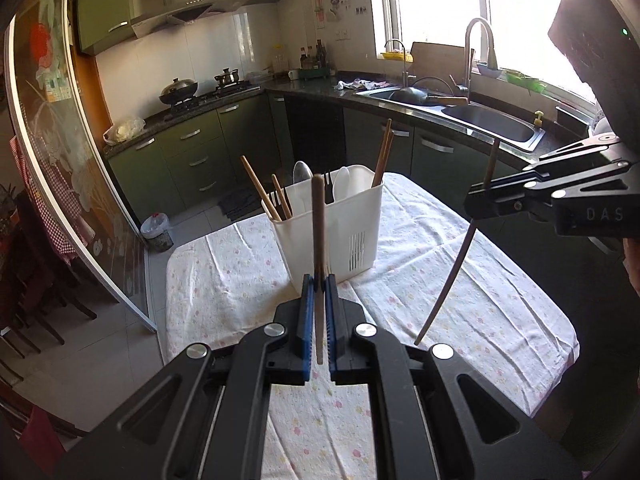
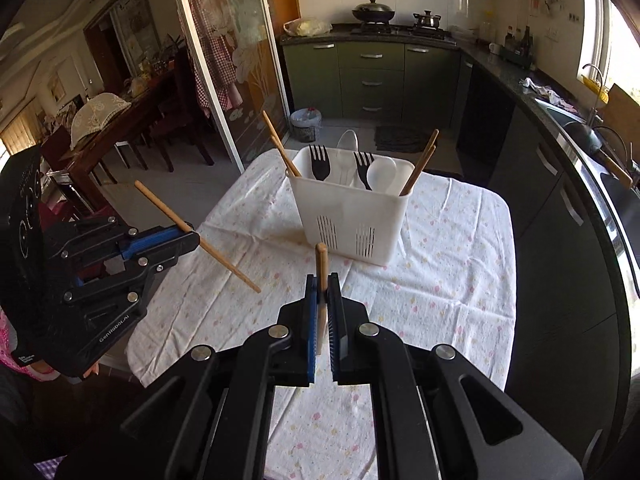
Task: Organize utensils
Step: 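Carry both chopsticks over the white caddy and open both grippers to drop them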
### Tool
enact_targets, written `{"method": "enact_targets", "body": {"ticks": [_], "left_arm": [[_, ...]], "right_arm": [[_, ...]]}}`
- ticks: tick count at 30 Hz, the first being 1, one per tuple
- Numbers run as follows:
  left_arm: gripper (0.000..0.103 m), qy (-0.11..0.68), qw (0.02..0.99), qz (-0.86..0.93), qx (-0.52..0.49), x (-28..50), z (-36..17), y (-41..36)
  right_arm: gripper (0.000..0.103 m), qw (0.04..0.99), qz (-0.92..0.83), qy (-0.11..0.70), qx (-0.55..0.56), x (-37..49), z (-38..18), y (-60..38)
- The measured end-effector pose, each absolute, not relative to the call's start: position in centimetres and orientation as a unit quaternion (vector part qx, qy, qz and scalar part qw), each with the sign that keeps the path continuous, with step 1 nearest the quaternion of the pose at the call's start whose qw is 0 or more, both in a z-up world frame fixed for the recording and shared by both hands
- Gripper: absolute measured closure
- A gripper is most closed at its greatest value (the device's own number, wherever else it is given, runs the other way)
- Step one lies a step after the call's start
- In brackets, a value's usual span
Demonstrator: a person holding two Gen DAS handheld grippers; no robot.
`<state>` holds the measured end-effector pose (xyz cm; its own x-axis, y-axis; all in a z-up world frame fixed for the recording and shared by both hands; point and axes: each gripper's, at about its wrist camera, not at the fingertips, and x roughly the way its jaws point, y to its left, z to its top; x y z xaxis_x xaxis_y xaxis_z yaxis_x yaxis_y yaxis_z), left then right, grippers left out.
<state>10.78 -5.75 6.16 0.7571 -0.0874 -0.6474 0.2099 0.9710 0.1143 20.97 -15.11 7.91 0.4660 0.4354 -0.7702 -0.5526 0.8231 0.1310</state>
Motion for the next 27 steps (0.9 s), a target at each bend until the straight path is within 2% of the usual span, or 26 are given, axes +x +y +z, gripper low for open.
{"method": "enact_targets", "body": {"ticks": [9,27], "left_arm": [[0.098,0.292,0.95,-0.07,0.088,11.6,10.9,-5.7],[0.098,0.227,0.97,-0.054,0.065,14.0,18.3,-5.6]], "right_arm": [[0.097,0.868,0.295,0.397,-0.039,22.0,13.4,-15.1],[0.097,0.889,0.291,0.353,0.007,25.0,19.5,-16.4]]}}
